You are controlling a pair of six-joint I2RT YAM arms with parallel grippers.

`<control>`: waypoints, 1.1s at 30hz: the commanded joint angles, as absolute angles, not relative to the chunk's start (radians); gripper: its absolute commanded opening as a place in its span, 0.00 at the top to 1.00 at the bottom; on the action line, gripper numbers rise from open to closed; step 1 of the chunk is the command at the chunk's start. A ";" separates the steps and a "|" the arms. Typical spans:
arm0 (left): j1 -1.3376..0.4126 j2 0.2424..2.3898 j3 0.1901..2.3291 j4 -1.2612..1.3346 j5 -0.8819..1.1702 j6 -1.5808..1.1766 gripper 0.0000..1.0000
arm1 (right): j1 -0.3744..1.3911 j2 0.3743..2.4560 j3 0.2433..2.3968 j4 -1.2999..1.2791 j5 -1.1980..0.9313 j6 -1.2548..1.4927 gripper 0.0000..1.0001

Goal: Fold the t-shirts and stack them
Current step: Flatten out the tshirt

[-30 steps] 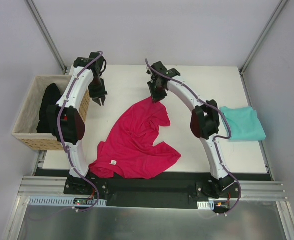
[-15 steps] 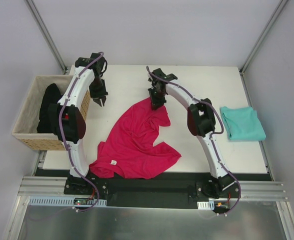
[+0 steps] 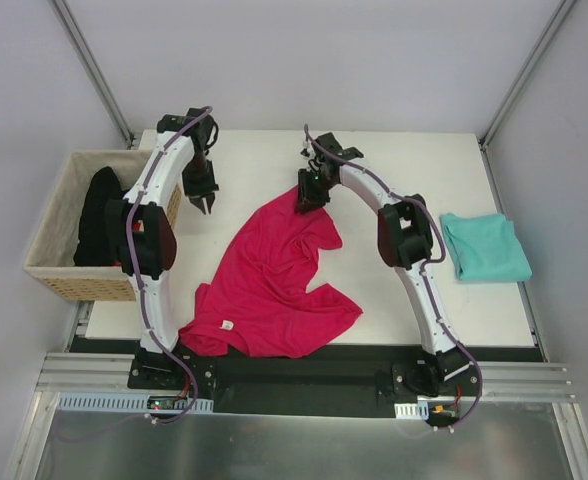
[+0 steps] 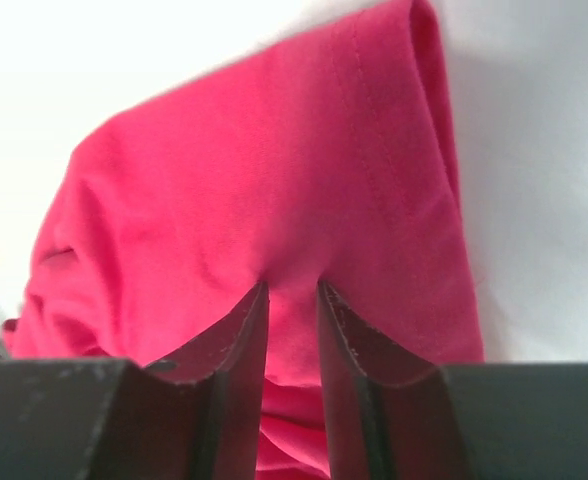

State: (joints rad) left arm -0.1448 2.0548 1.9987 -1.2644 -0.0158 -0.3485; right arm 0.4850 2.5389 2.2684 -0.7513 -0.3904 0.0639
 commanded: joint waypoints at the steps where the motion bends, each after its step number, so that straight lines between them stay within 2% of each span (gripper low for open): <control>1: -0.152 2.078 2.060 -1.305 -0.006 -0.334 0.87 | 0.486 2.568 2.324 -0.660 -0.544 0.077 0.69; 6: -0.152 2.114 2.103 -1.310 0.021 -0.337 0.87 | 0.472 2.574 2.370 -0.601 -0.643 0.098 0.63; 12: -0.156 2.135 2.125 -1.302 0.061 -0.318 0.86 | 0.433 2.419 2.307 -0.595 -0.479 0.042 0.42; 19: -0.181 2.169 2.157 -1.232 0.175 -0.270 0.84 | 0.397 2.261 2.289 -0.667 -0.306 -0.035 0.38; 20: -0.189 2.186 2.167 -1.227 0.187 -0.259 0.84 | 0.399 2.244 2.267 -0.676 -0.286 -0.040 0.40; 23: -0.228 2.216 2.210 -1.216 0.215 -0.236 0.85 | 0.399 2.169 2.206 -0.695 -0.233 -0.057 0.57; 24: -0.239 2.221 2.224 -1.209 0.216 -0.230 0.85 | 0.399 2.154 2.166 -0.696 -0.221 -0.055 0.72; 27: -0.282 2.259 2.249 -1.203 0.241 -0.213 0.88 | 0.399 2.085 2.090 -0.716 -0.192 -0.055 0.87; 33: -0.360 2.351 2.299 -1.204 0.304 -0.186 0.87 | 0.402 1.985 1.976 -0.719 -0.158 -0.043 0.90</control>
